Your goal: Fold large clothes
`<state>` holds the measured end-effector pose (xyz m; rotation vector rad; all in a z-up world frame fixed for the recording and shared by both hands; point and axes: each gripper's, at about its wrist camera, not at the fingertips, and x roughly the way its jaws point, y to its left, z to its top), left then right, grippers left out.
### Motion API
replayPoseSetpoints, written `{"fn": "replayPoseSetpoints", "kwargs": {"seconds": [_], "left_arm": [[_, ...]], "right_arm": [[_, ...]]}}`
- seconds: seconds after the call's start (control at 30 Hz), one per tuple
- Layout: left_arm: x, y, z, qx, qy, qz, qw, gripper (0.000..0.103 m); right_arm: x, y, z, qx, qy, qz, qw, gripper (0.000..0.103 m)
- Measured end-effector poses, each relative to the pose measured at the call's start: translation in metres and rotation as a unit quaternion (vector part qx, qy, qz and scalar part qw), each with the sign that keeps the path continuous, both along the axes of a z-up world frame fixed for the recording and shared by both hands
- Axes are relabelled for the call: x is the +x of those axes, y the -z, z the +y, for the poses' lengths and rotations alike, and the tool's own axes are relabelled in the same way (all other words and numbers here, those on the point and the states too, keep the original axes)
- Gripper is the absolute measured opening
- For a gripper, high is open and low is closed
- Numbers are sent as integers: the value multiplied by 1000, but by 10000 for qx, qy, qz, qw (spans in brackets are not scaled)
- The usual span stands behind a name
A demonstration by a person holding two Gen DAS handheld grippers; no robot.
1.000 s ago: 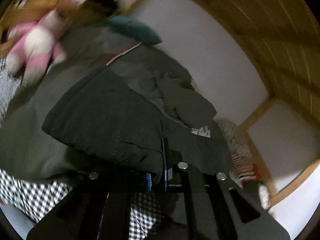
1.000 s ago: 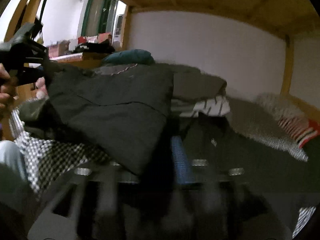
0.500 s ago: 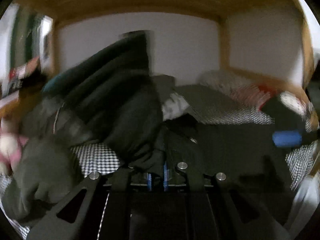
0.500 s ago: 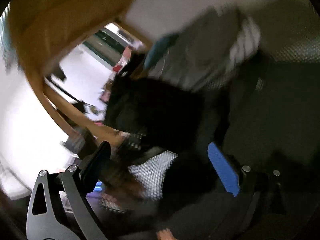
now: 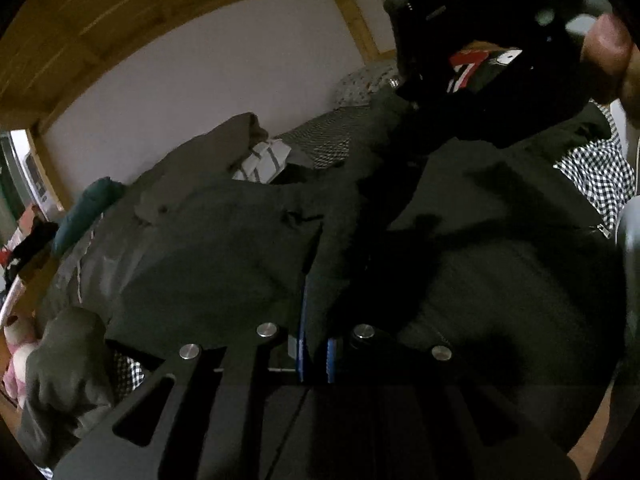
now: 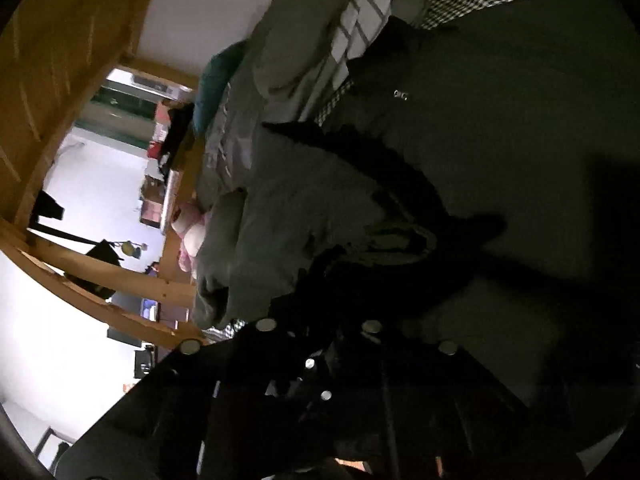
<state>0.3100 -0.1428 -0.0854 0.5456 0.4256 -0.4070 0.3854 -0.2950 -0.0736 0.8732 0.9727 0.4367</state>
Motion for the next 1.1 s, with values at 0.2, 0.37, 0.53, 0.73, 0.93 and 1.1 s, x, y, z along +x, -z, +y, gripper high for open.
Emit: {"fn": "replayPoseSetpoints", "kwargs": {"seconds": [0.2,0.37,0.53,0.73,0.93,1.1], "left_arm": [[-29,-20,-11,-506,176,-322,9980,79],[-11,-67,15,-1615,-584,-237,9849,79],[95,-45,56,-1449,-2106,483,9656,81],[168,40,88,-472,-2764,1546,9473,81],[174,46,132,-664,-3024,1680,9359,84],[168,29,136,-683,-3053,1445,9388,84]], "right_arm": [[9,-31,-57,-167,748,-681,9947,6],[31,-53,-126,-425,1314,-808,9871,6],[51,-54,-171,-958,1609,-773,9793,6],[73,-19,-195,-1245,1611,-273,9787,6],[83,32,-187,-2372,1625,538,9563,3],[66,35,-193,-2769,1811,405,9428,26]]}}
